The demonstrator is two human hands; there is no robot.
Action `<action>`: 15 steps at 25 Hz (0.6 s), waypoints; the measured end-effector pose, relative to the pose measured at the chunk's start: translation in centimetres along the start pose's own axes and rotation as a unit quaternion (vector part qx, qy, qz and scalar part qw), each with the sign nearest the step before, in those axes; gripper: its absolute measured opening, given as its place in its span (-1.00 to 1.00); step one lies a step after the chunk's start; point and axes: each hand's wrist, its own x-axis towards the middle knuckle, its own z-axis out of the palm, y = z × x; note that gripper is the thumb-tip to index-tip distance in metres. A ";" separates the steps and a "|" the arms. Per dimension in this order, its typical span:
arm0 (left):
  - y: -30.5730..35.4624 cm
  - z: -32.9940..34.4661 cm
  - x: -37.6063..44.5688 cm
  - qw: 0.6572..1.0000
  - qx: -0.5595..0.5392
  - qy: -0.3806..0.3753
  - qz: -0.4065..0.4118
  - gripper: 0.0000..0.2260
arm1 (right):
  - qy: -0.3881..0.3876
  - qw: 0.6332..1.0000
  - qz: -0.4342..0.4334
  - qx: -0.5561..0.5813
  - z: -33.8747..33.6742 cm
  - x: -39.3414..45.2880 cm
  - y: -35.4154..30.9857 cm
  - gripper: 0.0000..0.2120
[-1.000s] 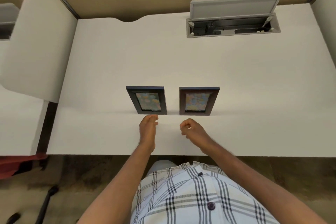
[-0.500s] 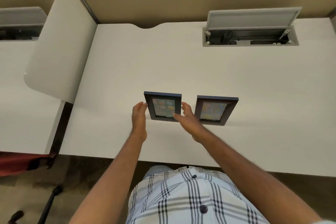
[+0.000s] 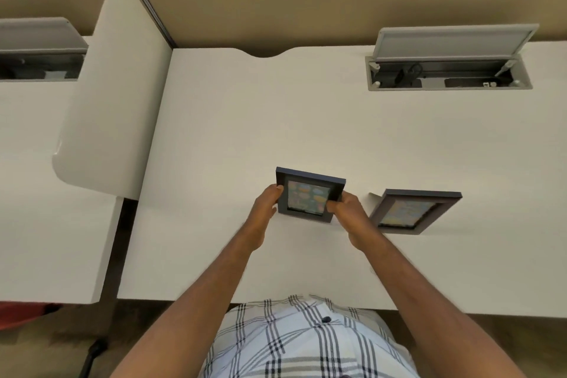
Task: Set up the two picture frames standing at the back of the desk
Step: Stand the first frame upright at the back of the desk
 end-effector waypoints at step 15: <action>12.9 -13.9 12.3 0.989 -0.083 0.095 0.080 -0.79 | -0.046 0.997 -0.066 0.016 13.6 14.4 -17.1 -0.66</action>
